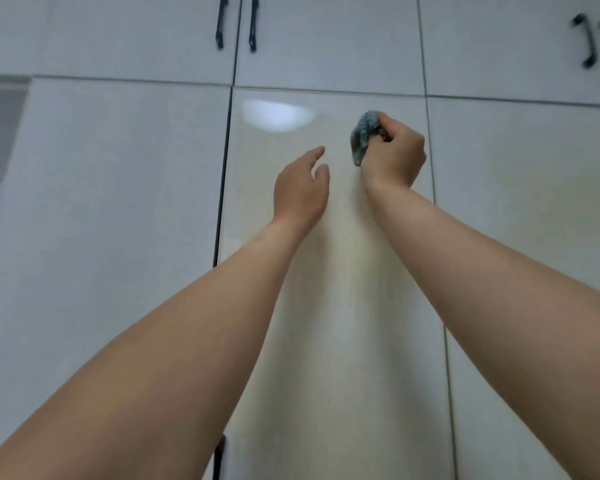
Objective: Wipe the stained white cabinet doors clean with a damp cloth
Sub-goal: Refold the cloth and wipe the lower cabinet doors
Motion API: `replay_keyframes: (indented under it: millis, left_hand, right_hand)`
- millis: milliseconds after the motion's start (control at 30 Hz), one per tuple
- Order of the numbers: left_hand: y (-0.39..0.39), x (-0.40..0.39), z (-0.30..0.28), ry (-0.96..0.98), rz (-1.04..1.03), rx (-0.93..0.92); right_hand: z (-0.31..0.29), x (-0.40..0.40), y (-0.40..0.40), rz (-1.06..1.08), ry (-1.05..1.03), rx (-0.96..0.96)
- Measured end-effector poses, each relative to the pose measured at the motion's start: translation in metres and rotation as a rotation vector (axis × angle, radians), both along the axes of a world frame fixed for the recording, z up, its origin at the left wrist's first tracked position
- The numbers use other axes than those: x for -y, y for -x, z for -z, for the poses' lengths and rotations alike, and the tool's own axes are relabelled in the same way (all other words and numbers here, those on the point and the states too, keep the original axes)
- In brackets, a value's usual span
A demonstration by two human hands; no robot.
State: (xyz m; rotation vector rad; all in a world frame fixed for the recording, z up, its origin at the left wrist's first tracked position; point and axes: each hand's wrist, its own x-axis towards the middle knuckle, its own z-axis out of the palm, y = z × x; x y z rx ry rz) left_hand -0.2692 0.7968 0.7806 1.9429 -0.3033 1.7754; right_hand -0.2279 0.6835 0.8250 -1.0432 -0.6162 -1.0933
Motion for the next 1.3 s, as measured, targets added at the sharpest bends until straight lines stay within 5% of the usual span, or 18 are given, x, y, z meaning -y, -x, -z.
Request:
replay_keyframes:
  millis: [133,267,467,667,767,967,1033,1167,1233,1300]
  left_hand:
    - [0.001,-0.046,-0.026,-0.106,-0.491,0.048]
    - [0.008,-0.099,-0.041,-0.115,-0.737,-0.077]
    - [0.011,-0.13,-0.037,-0.264,-0.707,0.002]
    - [0.007,-0.146,-0.042,-0.327,-0.694,0.091]
    - [0.008,-0.14,-0.041,-0.299,-0.721,0.038]
    - [0.006,-0.122,-0.04,-0.225,-0.758,-0.025]
    - [0.005,-0.118,-0.04,-0.206,-0.77,-0.024]
    - [0.0,-0.114,-0.041,-0.184,-0.802,0.0]
    - [-0.003,-0.111,-0.039,-0.156,-0.803,0.0]
    - [-0.005,-0.103,-0.038,-0.122,-0.795,-0.009]
  right_hand:
    - [-0.047,0.021,-0.033,0.516,0.184,0.137]
    - [-0.05,-0.008,-0.086,0.686,0.439,0.022]
    - [-0.1,-0.075,-0.049,0.713,0.538,0.175]
    - [-0.112,-0.178,0.016,0.789,0.985,0.618]
    - [-0.11,-0.136,-0.005,0.84,0.902,0.616]
    - [-0.098,-0.058,-0.056,0.807,0.336,-0.028]
    - [-0.103,-0.08,-0.041,0.79,0.407,0.091]
    - [-0.089,-0.104,-0.021,0.832,0.884,0.54]
    - [-0.087,-0.073,-0.039,0.843,0.841,0.55]
    - [-0.09,-0.022,-0.071,0.876,0.642,0.355]
